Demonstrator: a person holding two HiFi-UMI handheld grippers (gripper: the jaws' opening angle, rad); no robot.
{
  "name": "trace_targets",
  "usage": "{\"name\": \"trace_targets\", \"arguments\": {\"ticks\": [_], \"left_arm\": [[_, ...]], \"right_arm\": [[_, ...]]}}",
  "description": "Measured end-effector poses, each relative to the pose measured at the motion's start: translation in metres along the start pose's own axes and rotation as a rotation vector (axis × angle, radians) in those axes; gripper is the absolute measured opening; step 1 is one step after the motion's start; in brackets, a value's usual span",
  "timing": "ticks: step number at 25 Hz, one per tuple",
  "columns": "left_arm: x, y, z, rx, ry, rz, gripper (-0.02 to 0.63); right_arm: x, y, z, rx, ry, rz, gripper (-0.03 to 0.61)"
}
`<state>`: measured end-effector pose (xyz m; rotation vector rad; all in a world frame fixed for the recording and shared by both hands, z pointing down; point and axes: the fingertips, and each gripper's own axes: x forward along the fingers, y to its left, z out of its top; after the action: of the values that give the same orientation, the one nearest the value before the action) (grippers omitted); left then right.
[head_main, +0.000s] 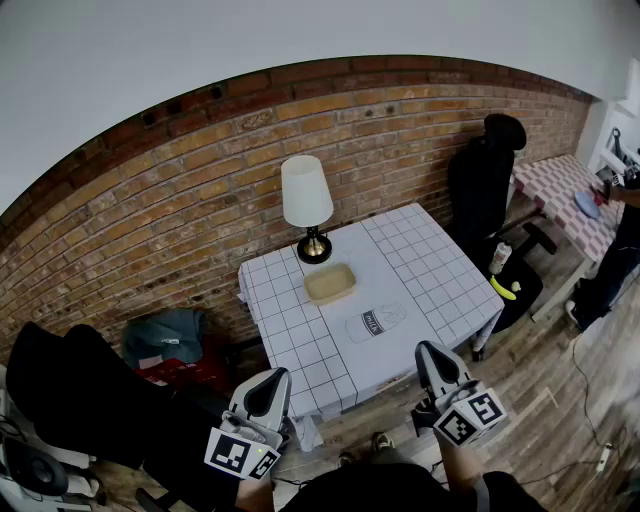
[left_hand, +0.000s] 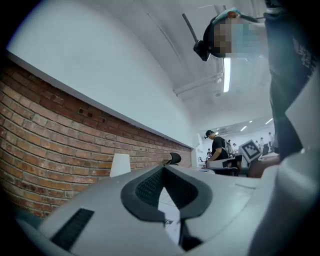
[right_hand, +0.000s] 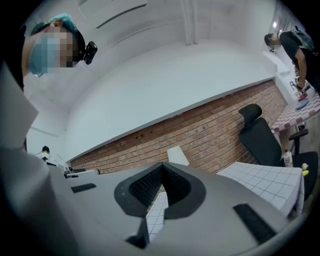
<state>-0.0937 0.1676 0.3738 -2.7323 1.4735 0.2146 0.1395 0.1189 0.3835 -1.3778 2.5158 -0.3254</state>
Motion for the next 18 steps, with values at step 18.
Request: {"name": "trace_targets", "arguments": {"ticks": [18], "left_arm": [[0.03, 0.024, -0.011, -0.033, 0.019, 0.003, 0.009]], "right_arm": [[0.034, -0.02, -0.002, 0.07, -0.019, 0.005, 0.005]]}}
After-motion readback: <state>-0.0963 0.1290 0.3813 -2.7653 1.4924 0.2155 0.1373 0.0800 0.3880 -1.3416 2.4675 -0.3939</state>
